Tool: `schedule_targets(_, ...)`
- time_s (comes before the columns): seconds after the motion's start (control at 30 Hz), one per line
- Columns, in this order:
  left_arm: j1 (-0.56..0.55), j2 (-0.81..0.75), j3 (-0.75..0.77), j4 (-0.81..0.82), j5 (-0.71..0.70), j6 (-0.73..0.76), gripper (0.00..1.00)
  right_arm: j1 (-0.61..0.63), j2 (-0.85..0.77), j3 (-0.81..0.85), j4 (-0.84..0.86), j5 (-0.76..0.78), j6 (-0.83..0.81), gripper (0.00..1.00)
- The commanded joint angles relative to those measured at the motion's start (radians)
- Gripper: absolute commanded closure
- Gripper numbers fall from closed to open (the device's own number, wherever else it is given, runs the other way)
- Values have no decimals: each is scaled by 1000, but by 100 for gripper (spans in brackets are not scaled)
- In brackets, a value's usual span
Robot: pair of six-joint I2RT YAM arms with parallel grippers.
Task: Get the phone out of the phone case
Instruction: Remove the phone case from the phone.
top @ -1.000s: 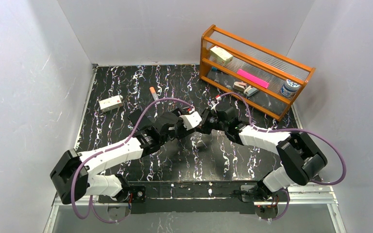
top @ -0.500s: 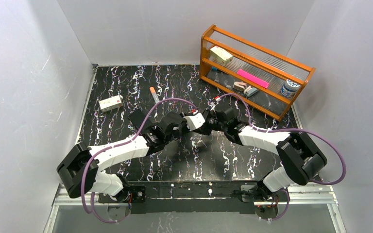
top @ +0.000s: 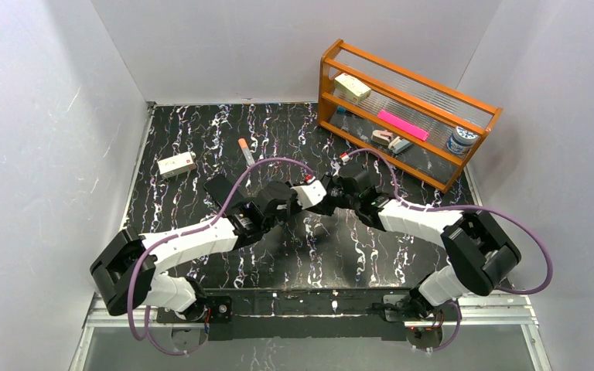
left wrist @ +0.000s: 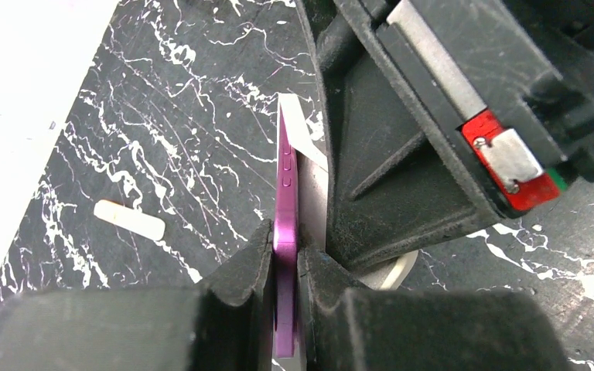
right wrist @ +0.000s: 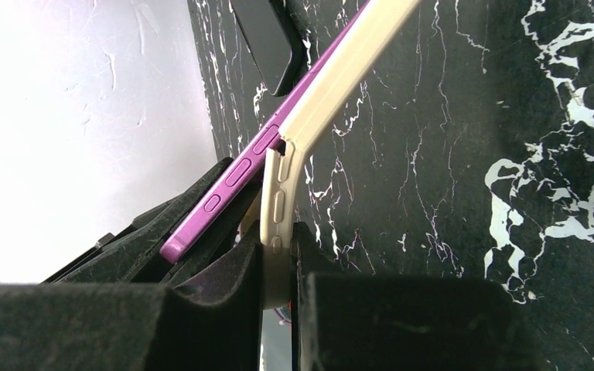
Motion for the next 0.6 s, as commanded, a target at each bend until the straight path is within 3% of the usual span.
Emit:
schedule_targets(0.0,-26,-78,12,13,-17,-29,100,7,20,53,24,75,-32,99)
schedule_targets(0.3,-79,-146,8,-45,-89,-29,100,-18,82,104,-38,159,-59,99)
schedule_targets(0.57,-79,-177,29,-88,-50,-61,100,-49,166,150,-45,184,-105,99)
